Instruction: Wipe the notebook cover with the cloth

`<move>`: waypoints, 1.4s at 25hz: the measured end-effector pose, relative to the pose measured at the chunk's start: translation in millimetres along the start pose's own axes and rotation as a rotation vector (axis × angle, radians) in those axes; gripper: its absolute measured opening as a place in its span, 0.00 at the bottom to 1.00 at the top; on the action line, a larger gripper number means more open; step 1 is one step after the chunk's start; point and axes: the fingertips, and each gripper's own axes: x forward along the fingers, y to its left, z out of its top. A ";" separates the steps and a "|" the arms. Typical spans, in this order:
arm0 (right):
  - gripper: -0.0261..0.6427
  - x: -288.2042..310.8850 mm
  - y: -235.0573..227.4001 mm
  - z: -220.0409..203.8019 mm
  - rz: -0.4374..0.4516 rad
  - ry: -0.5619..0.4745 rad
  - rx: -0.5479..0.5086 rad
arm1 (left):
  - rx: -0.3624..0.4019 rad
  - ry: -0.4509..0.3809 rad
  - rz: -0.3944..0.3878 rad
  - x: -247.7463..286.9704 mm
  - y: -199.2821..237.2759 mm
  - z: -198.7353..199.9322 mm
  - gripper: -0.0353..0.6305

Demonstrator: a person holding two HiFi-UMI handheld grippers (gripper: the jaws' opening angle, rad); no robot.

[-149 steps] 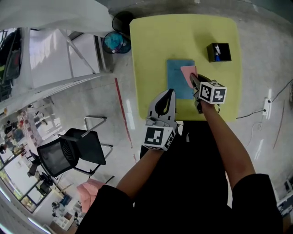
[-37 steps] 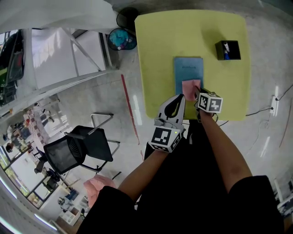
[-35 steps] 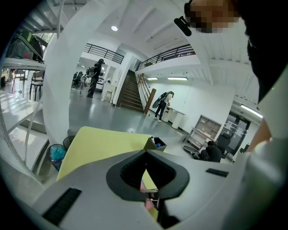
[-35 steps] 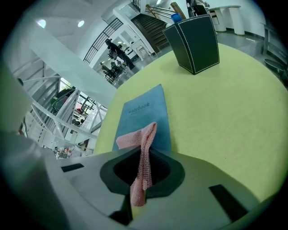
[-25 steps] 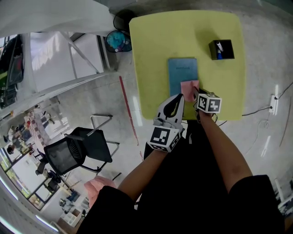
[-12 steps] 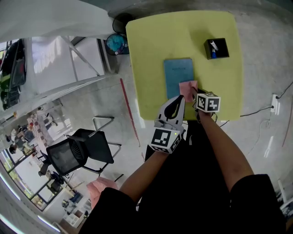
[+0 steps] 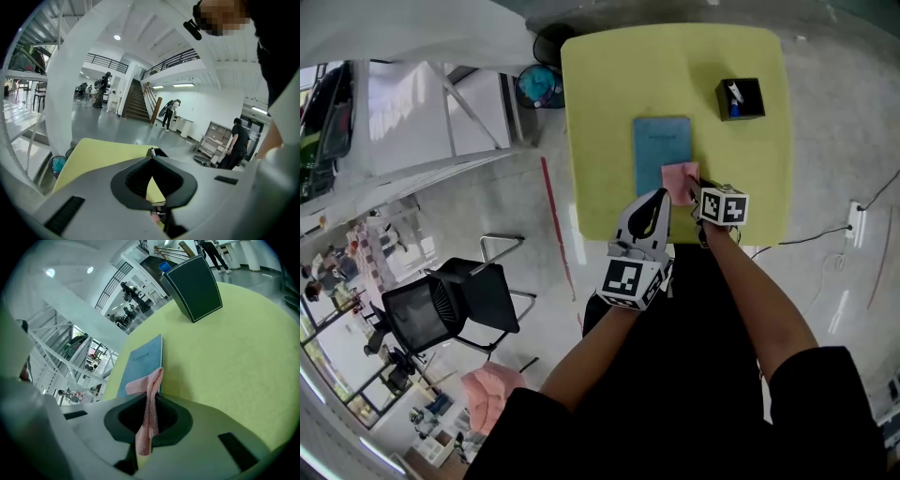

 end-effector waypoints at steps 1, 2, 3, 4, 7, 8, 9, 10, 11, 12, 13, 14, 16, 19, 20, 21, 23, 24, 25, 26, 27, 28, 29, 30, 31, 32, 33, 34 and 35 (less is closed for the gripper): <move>0.09 -2.8 5.6 -4.3 -0.003 0.004 -0.002 | 0.015 0.000 -0.007 -8.2 -0.7 3.3 0.06; 0.09 -6.6 11.3 -8.6 -0.005 0.007 -0.007 | 0.037 -0.002 -0.015 -16.3 -1.7 7.1 0.06; 0.09 -13.0 16.8 -10.4 -0.010 0.002 -0.016 | 0.066 -0.008 -0.024 -24.0 -3.8 11.6 0.06; 0.09 -22.3 22.8 -8.7 -0.017 -0.016 -0.033 | 0.101 -0.022 -0.036 -31.3 -7.1 17.2 0.06; 0.09 -53.2 47.7 1.5 -0.021 -0.102 -0.119 | 0.192 -0.078 -0.082 -58.1 -17.8 34.7 0.06; 0.09 -65.0 59.6 4.7 -0.022 -0.140 -0.143 | 0.204 -0.094 -0.092 -70.5 -19.2 39.0 0.06; 0.09 -77.5 73.3 6.5 -0.022 -0.180 -0.159 | 0.211 -0.109 -0.099 -84.7 -19.2 41.8 0.06; 0.09 -90.3 88.4 6.6 -0.021 -0.219 -0.166 | 0.214 -0.124 -0.100 -100.4 -18.0 43.1 0.06; 0.09 -103.0 104.4 5.0 -0.017 -0.257 -0.172 | 0.217 -0.138 -0.098 -116.4 -16.2 43.1 0.06; 0.09 -115.4 120.7 2.6 -0.013 -0.292 -0.182 | 0.222 -0.148 -0.094 -131.3 -14.3 41.6 0.06; 0.09 -127.6 136.4 -0.5 -0.010 -0.325 -0.200 | 0.229 -0.151 -0.091 -144.6 -12.6 38.3 0.06; 0.09 -140.2 151.3 -4.7 -0.009 -0.357 -0.221 | 0.232 -0.151 -0.088 -156.6 -11.4 34.2 0.06; 0.09 -167.6 177.1 -20.2 -0.017 -0.414 -0.249 | 0.209 -0.157 -0.087 -181.4 -11.7 27.8 0.06; 0.09 -210.3 209.8 -54.9 -0.046 -0.476 -0.248 | 0.117 -0.170 -0.113 -224.2 -18.1 25.1 0.06; 0.09 -223.2 220.7 -66.3 -0.050 -0.487 -0.246 | 0.078 -0.179 -0.128 -238.6 -21.0 25.9 0.06; 0.09 -235.6 231.7 -77.4 -0.052 -0.495 -0.250 | 0.045 -0.192 -0.145 -252.6 -24.7 27.1 0.06; 0.09 -261.1 253.3 -97.7 -0.057 -0.515 -0.274 | 0.023 -0.217 -0.177 -278.7 -35.2 29.0 0.06; 0.09 -274.1 263.2 -106.7 -0.061 -0.528 -0.290 | 0.030 -0.230 -0.188 -290.5 -40.9 30.0 0.06; 0.09 -286.8 272.0 -114.5 -0.067 -0.541 -0.305 | 0.046 -0.248 -0.193 -301.2 -46.1 31.5 0.06; 0.09 -298.5 279.3 -121.5 -0.077 -0.550 -0.319 | 0.071 -0.267 -0.194 -310.6 -50.9 33.2 0.06; 0.09 -309.2 285.1 -128.0 -0.089 -0.555 -0.332 | 0.099 -0.282 -0.192 -318.4 -55.7 34.2 0.06; 0.09 -319.3 289.9 -134.6 -0.104 -0.559 -0.345 | 0.121 -0.289 -0.191 -325.0 -60.6 33.7 0.06; 0.09 -329.1 294.5 -141.3 -0.116 -0.563 -0.358 | 0.130 -0.289 -0.192 -331.3 -65.4 32.0 0.06; 0.10 -338.6 299.6 -147.8 -0.124 -0.569 -0.372 | 0.130 -0.284 -0.192 -338.0 -70.3 29.7 0.06; 0.10 -347.9 305.1 -153.7 -0.126 -0.575 -0.388 | 0.128 -0.279 -0.189 -345.2 -75.3 27.6 0.06; 0.10 -357.0 310.6 -158.5 -0.124 -0.581 -0.407 | 0.129 -0.277 -0.182 -352.6 -81.1 25.9 0.06; 0.10 -365.7 315.5 -162.0 -0.118 -0.587 -0.426 | 0.131 -0.278 -0.175 -359.7 -87.7 24.5 0.06; 0.10 -374.2 319.6 -164.5 -0.110 -0.595 -0.445 | 0.133 -0.284 -0.167 -366.2 -95.3 22.9 0.06; 0.10 -382.5 323.2 -166.6 -0.098 -0.604 -0.463 | 0.133 -0.289 -0.161 -371.9 -103.5 20.8 0.06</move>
